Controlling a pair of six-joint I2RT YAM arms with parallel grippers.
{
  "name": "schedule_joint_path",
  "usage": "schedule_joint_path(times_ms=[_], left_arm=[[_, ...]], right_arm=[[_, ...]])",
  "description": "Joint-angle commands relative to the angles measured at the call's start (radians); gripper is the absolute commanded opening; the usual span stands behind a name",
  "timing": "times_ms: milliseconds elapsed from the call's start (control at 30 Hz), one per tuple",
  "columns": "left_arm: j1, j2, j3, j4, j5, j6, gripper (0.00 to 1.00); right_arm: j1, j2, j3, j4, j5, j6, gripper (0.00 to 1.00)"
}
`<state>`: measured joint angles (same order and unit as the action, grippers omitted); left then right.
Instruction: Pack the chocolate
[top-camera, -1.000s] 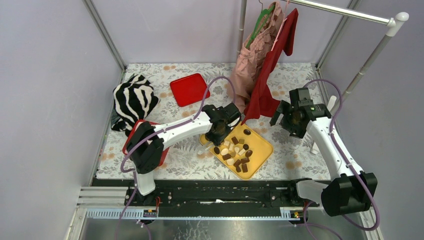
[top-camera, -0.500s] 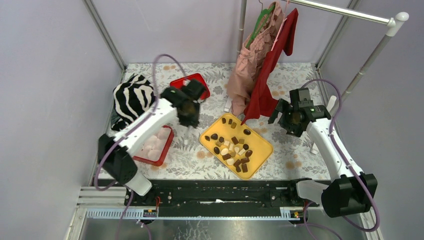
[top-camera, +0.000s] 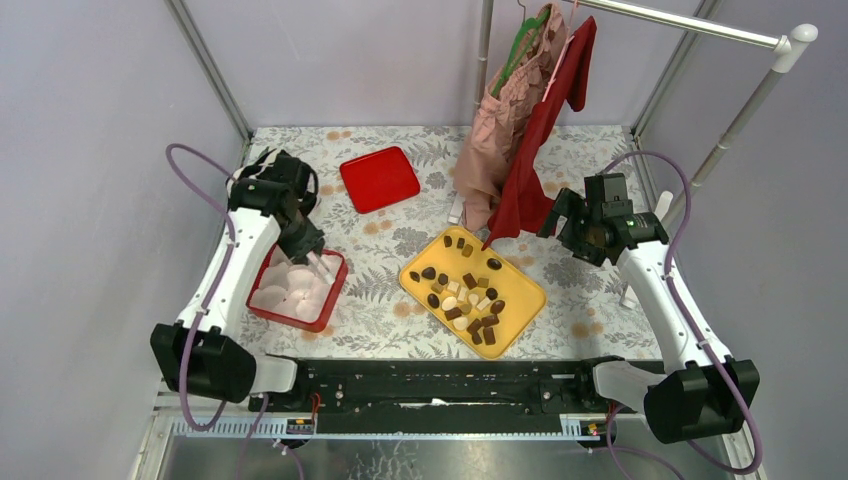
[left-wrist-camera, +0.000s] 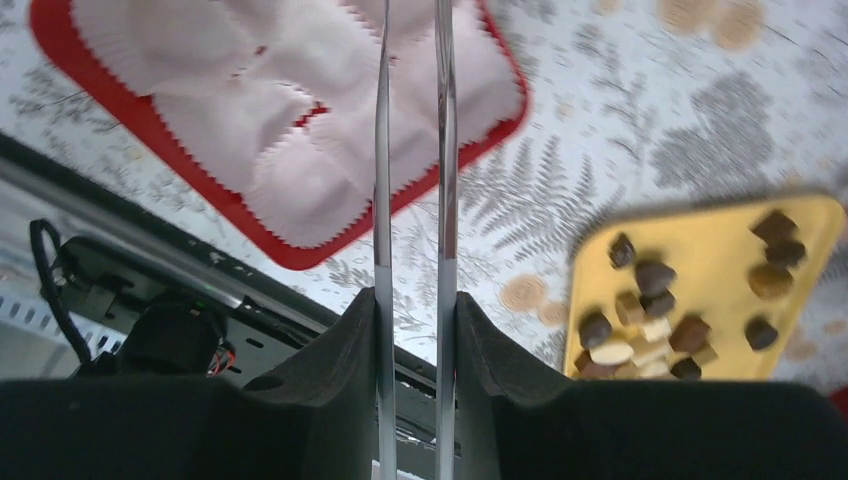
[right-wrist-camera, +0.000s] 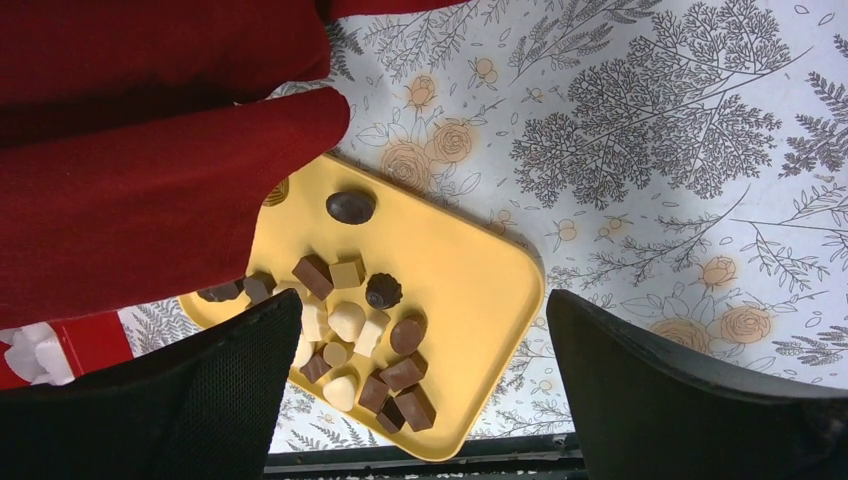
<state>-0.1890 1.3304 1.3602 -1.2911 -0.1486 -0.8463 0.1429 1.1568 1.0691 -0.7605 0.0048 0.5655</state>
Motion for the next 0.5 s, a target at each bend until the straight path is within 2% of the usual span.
schedule_joint_path(times_ms=[0, 467], left_arm=[[0.097, 0.019, -0.06, -0.026, -0.005, 0.009, 0.0], [0.164, 0.143, -0.108, 0.1, -0.004, 0.086, 0.0]], right_arm=[[-0.004, -0.022, 0.011, 0.023, -0.021, -0.018, 1.0], [-0.003, 0.026, 0.027, 0.028, -0.081, -0.026, 1.0]])
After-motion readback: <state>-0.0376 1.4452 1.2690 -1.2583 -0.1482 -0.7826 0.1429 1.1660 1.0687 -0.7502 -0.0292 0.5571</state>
